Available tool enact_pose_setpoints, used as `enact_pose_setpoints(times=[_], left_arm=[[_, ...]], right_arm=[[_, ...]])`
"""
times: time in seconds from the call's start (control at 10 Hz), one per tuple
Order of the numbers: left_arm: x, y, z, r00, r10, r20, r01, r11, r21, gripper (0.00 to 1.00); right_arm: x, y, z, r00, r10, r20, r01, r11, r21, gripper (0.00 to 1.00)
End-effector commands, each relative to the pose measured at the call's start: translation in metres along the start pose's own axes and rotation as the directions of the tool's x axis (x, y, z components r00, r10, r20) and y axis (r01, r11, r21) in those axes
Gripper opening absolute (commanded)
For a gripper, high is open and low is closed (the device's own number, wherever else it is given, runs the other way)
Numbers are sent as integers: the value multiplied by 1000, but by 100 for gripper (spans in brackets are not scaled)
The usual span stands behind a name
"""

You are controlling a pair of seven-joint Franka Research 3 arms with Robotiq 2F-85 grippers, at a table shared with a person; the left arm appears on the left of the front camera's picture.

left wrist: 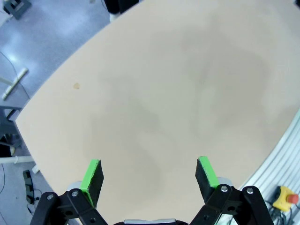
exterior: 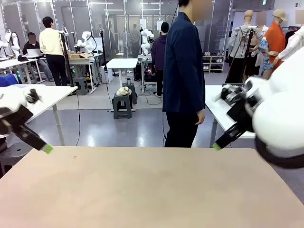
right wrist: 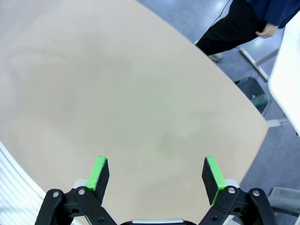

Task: Fold the towels and place them in the basket.
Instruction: When a person lays out a Towel with hook on the table, fold it in half twice.

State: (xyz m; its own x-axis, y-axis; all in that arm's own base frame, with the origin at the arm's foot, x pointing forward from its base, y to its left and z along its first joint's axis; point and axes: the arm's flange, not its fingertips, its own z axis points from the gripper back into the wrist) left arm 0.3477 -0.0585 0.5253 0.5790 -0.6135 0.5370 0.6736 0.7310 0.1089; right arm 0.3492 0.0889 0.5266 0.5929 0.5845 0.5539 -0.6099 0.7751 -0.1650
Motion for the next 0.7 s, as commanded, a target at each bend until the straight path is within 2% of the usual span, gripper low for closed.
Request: enact_pose_setpoints(times=[0.0,0.2,0.5,0.6], left_arm=[[1,19,47,998,-55,-15,55,998,-18,100],[8,30,77,998,-70,-4,70,998,-6,100],[4,34,87,999,-47,-2,47,999,4,100],[9,31,89,999,-47,17,47,999,4,100]], right_arm=[[2,-16,45,1000,25,18,-25,1000,18,100],[14,-25,80,999,26,31,-27,1000,9,100],[17,-37,87,1000,23,20,-23,1000,12,100],[19,-25,95,999,3,39,-2,1000,-4,100]])
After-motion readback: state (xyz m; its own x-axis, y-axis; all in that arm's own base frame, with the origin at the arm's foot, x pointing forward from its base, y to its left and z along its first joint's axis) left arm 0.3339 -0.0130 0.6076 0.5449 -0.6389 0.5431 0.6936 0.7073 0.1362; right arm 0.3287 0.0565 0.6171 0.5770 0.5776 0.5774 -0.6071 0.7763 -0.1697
